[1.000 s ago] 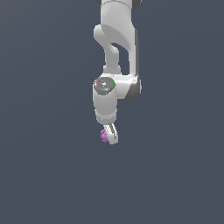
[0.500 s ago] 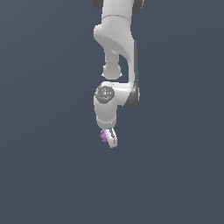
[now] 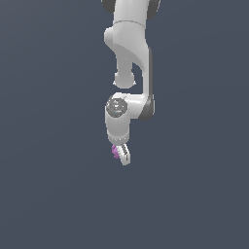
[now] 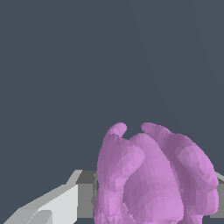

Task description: Pick up the object and move it to a goal position.

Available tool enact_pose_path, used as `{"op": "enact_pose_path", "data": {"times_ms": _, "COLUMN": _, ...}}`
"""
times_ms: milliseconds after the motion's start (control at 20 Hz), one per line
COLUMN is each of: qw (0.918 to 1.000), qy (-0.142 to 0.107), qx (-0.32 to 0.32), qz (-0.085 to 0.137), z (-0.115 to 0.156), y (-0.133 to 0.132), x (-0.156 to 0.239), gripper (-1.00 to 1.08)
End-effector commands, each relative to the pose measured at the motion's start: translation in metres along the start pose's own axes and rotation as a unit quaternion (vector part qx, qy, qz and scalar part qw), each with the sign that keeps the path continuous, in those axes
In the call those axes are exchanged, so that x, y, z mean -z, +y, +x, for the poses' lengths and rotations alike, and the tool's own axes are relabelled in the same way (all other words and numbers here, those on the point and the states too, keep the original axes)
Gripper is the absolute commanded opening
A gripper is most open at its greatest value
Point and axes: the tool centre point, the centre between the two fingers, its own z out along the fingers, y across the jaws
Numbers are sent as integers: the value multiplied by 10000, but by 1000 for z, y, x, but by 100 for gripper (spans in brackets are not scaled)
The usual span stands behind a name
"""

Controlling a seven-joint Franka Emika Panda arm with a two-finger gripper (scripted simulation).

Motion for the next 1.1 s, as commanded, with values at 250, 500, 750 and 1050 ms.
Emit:
{"op": "enact_pose_path", "data": {"times_ms": 250, "qw": 10000, "qy": 0, "qx": 0, "qz": 1, "z": 0, "y": 0, "x": 0, "gripper": -100}}
{"op": "enact_pose_path", "data": {"times_ms": 500, "qw": 10000, "qy": 0, "qx": 0, "qz": 1, "z": 0, "y": -3, "x": 12, "gripper": -100}}
{"op": "enact_pose_path", "data": {"times_ms": 750, "qw": 10000, "qy": 2, "qx": -3, "qz": 0, "z": 0, "y": -10, "x": 39, "gripper": -100}}
{"op": "enact_pose_path", "data": {"times_ms": 1050, "qw": 10000, "qy": 6, "qx": -7, "qz": -4, "z": 0, "y": -24, "x": 91, "gripper": -100}}
